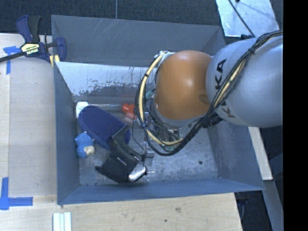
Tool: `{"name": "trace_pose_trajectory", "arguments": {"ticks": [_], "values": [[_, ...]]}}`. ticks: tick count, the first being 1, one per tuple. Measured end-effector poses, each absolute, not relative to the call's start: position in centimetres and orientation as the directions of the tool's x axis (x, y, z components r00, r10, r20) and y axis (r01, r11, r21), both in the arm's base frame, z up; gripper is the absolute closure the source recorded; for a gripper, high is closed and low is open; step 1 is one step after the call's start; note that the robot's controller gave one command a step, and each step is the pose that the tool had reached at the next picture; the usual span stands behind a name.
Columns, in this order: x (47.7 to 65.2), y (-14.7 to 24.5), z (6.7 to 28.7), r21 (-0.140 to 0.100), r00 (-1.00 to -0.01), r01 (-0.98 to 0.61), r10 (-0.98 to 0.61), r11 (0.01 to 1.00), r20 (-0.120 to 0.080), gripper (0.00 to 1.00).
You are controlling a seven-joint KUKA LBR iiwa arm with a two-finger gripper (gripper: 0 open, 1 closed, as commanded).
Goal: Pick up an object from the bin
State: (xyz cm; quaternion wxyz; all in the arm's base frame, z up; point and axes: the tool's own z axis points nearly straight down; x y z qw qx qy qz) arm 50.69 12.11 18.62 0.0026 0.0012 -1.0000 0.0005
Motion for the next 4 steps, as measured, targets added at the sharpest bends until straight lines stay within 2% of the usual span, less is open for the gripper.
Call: {"name": "trace_pose_trajectory", "arguments": {"ticks": [1, 2, 3, 4], "values": [[49.6, 20.2, 7.6, 0.018, -0.988, -0.150, -0.149, 0.989, -0.025, 0.00], [49.3, 19.2, 7.1, 0.005, -0.991, -0.136, -0.136, 0.991, -0.008, 1.00], [51.4, 17.5, 23.0, 0.001, -0.987, -0.161, -0.161, 0.987, -0.012, 1.00], [51.8, 19.3, 15.2, -0.001, -1.000, 0.008, 0.008, 1.000, 0.002, 1.00]]}}
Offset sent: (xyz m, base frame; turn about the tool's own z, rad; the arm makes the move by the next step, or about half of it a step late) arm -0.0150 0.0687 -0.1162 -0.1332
